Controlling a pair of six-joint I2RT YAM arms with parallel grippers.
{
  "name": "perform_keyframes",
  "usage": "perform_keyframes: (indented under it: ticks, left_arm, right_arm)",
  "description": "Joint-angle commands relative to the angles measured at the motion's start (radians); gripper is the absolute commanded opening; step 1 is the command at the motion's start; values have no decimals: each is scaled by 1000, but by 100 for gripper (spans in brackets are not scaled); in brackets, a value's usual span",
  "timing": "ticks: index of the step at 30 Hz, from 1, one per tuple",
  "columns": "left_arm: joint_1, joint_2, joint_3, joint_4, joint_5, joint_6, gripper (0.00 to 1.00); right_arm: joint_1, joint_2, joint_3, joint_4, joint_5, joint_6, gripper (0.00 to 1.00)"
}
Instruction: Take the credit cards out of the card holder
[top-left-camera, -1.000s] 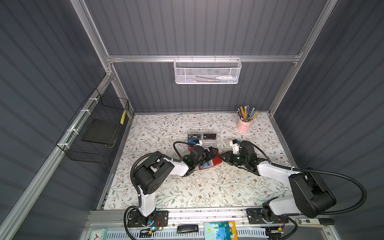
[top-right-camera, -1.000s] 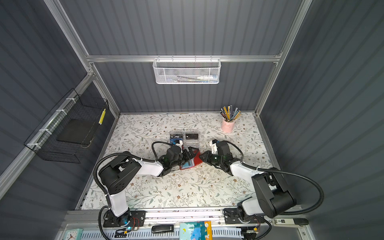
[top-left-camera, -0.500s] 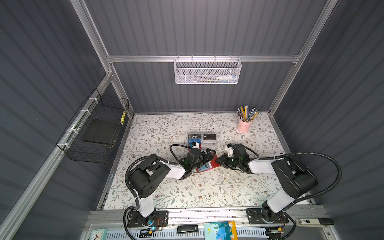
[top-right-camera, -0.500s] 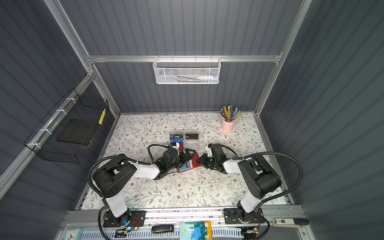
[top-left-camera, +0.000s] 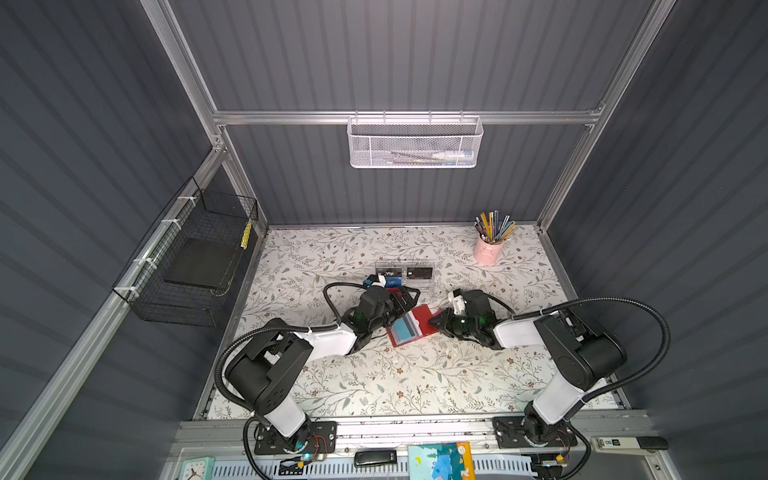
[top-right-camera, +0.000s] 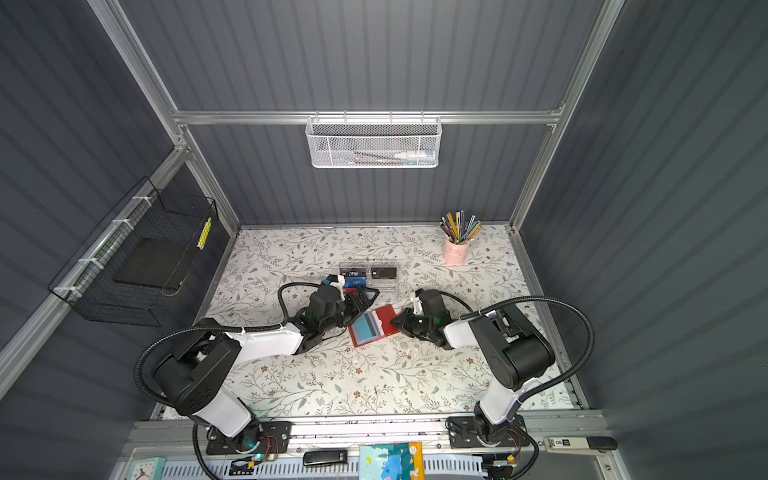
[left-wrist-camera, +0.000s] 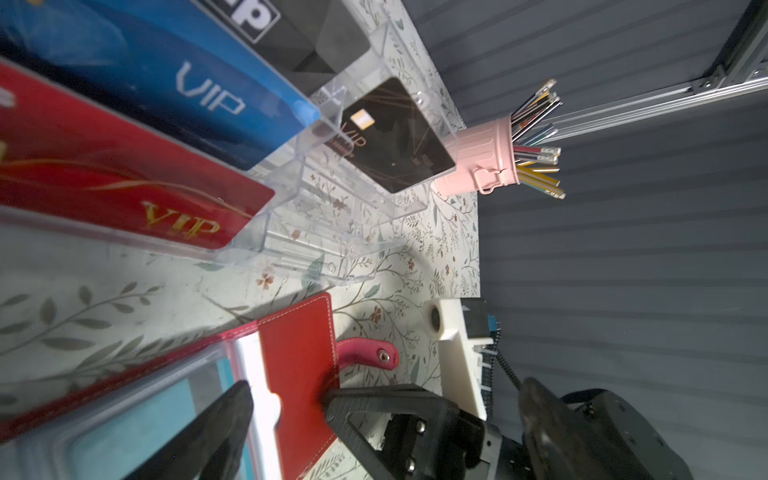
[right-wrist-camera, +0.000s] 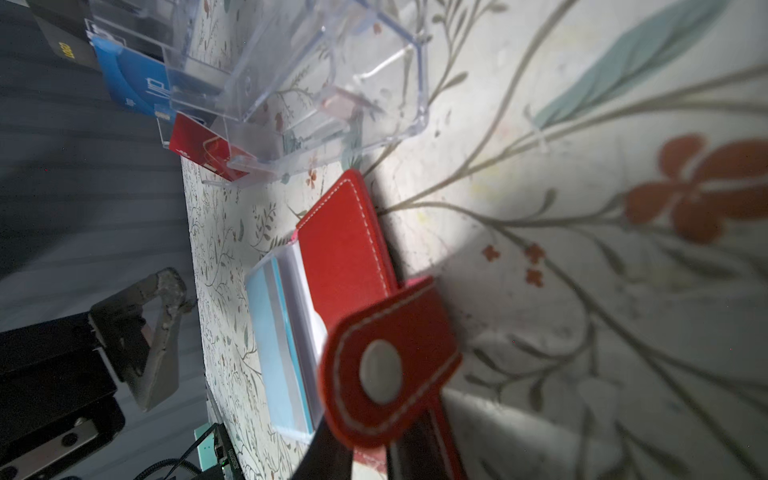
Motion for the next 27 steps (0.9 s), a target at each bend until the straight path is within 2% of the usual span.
perform_keyframes:
  ticks: [1,8,13,27]
  left_arm:
    - [1,-40,-40,-81,3,41,100]
    - [20,-29,-71,-93,5,59,100]
    - [47,39,-59,-40,61,62,100]
    - [53,72,-77,-16,74,58,100]
  right_arm:
    - [17,-47,-13,-50,19,-17,18]
    - [35,-70,9,-75,20,-33,19]
    - [56,-46,31,-54,5,-33,19]
    - [86,63,35,114,-78,15,20]
